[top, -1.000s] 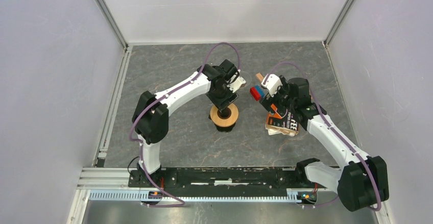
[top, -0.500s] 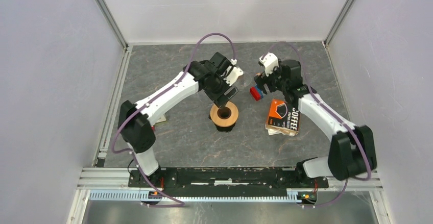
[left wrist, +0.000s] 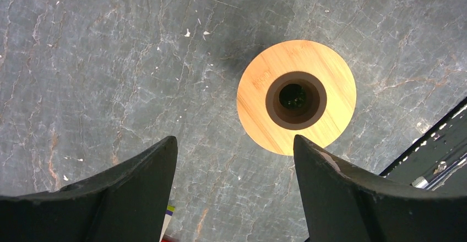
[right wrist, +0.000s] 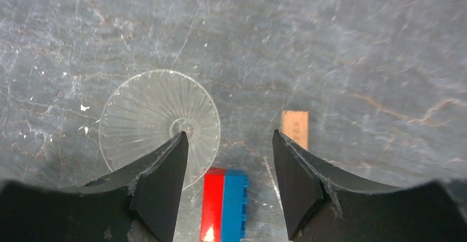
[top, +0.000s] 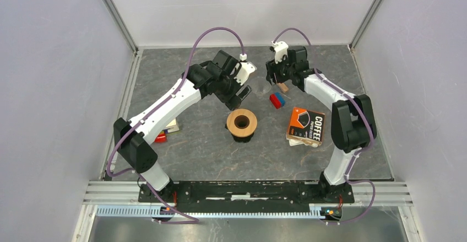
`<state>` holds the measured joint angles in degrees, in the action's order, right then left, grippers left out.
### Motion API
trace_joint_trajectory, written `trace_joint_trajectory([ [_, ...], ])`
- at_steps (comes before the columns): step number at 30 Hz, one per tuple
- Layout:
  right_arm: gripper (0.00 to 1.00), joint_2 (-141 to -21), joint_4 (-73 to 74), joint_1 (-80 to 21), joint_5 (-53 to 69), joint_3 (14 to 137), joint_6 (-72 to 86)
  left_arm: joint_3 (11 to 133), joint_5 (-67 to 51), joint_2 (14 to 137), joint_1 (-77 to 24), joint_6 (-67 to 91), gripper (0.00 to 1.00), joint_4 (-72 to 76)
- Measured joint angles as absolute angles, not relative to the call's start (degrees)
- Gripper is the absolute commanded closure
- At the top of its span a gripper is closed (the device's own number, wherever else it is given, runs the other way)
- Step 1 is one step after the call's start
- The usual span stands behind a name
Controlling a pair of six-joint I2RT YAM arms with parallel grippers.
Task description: Place the coffee filter in the dripper
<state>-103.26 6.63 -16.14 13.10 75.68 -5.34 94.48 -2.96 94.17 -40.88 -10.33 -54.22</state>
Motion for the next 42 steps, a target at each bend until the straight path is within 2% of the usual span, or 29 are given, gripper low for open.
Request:
trace_joint_trajectory([
  [10, 0.42, -107.35, 9.1, -16.51, 16.08, 75.88, -2.87, 94.43, -2.98, 94.17, -40.86, -10.33, 0.16, -54.19],
  [19, 0.56, -110.89, 9.13, -16.78, 17.91, 76.07, -1.32, 93.84, -2.94, 94.17, -40.82, -10.33, 0.16, -54.08],
  [25, 0.74, -112.38, 9.41, -16.88, 18.22, 77.32, -0.67, 93.78, -2.76, 94.17, -40.56, -10.33, 0.16, -54.06],
  [29, 1.0, -112.4, 10.44, -16.86, 18.2, 79.26, -0.49, 93.78, -2.35, 94.17, -40.23, -10.35, 0.16, -54.06],
  [36, 1.0, -109.06, 12.16, -16.86, 16.93, 79.64, -1.8, 93.6, -2.0, 94.17, -38.15, -11.38, 0.19, -53.98],
  [42, 1.0, -96.66, 14.06, -16.86, 18.44, 74.96, -3.07, 93.47, -6.42, 94.02, -30.46, -11.38, 0.19, -54.06],
])
